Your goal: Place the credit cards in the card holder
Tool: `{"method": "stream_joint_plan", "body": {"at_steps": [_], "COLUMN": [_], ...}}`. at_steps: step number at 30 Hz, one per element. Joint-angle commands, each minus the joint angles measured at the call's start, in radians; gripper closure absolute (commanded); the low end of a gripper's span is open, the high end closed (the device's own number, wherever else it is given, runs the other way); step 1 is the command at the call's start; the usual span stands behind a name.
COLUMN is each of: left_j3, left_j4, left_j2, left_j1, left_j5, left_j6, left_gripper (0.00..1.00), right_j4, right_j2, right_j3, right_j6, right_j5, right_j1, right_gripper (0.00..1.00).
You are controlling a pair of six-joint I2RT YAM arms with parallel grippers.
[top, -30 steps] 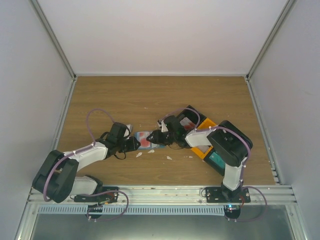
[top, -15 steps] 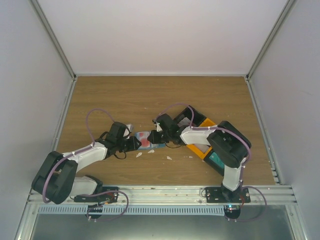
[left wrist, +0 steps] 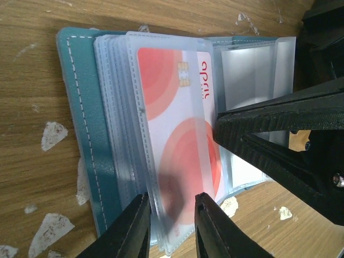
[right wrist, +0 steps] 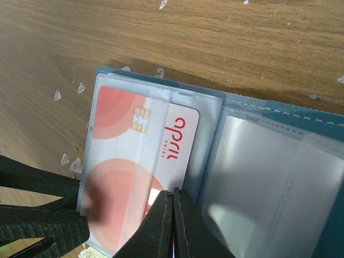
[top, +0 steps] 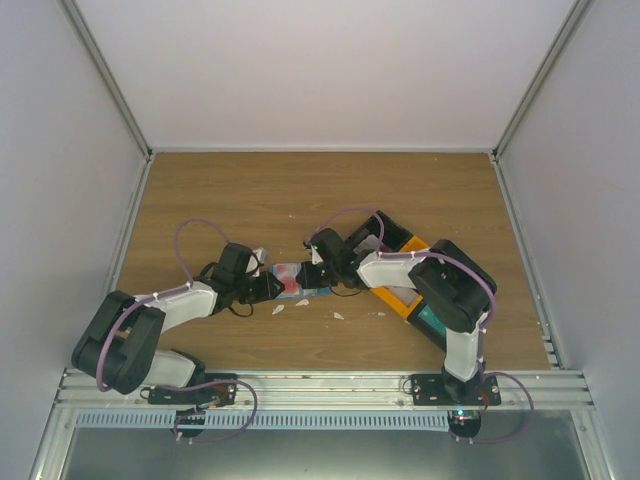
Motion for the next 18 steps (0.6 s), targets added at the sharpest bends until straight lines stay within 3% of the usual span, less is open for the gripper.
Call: {"method": "stream_joint_plan", "body": {"at_steps": [1,12,18], "left_j3": [-0.009,0.005,0.005], "left_j4": [0.058,-0.020,-0.002], "left_j2": [-0.019,-0.094,-0.061], "left_j1": [0.007,0.007,0.007], "left_j5": [0.028,-0.026,-0.004], "left_j6": [0.027,0.034,0.034], "left_gripper": [0.73,0.62,0.62], "right_j4": [-0.042,-0.035,-0.033], "right_j2": [0.035,0.048,0.053], "right_j3": [0.004,-0.001,-0.004], "right_j6": [-0.018,-0.018,-0.017], "right_j5": [0.022,0.020,0.020], "right_j1": [0.011,0.010,0.011], "right_gripper": [0.98,0.99,0.99]}}
